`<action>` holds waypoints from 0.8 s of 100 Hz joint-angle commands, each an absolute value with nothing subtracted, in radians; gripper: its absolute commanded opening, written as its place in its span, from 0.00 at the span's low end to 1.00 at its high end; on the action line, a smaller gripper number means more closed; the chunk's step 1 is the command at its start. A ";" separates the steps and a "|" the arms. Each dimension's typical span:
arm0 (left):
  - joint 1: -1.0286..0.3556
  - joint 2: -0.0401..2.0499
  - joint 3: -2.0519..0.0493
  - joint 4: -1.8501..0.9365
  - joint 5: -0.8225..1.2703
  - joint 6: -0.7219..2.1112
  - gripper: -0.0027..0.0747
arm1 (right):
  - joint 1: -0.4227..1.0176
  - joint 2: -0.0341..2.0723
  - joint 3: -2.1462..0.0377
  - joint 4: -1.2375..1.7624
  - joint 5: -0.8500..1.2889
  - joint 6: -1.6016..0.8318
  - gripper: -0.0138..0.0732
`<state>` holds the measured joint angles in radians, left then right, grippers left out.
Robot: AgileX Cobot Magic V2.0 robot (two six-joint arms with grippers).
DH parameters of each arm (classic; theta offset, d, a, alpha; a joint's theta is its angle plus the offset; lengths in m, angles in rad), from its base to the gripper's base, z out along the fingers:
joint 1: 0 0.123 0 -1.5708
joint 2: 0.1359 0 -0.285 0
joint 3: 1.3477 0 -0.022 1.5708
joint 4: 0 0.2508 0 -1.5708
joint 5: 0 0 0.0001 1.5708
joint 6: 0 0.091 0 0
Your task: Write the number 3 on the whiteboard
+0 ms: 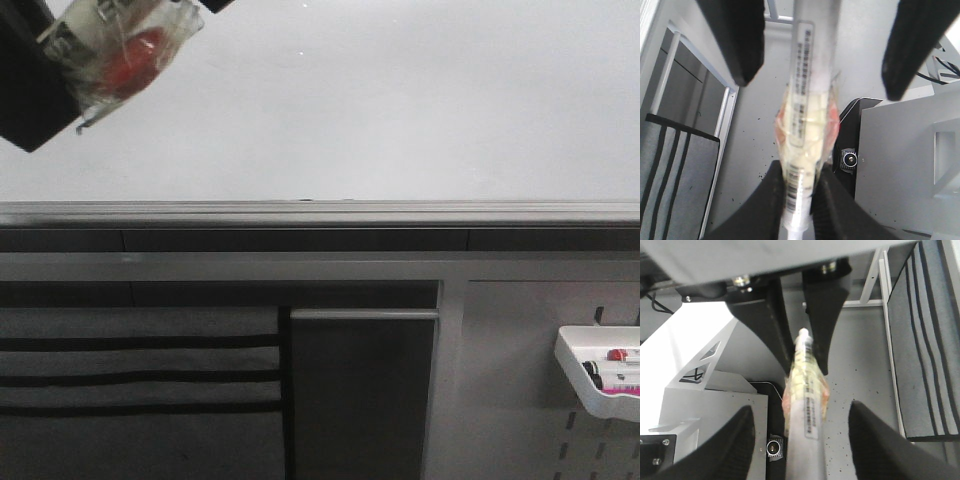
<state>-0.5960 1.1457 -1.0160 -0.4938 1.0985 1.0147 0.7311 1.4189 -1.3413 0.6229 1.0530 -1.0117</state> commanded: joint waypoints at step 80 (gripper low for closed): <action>-0.602 1.126 -1.049 -0.537 1.054 1.019 0.01 | 0.732 1.396 -1.382 0.666 1.019 -1.037 0.25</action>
<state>-0.5960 1.1457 -1.0160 -0.4938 1.0846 1.0153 0.7309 1.4224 -1.3473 0.6233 1.0375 -1.0249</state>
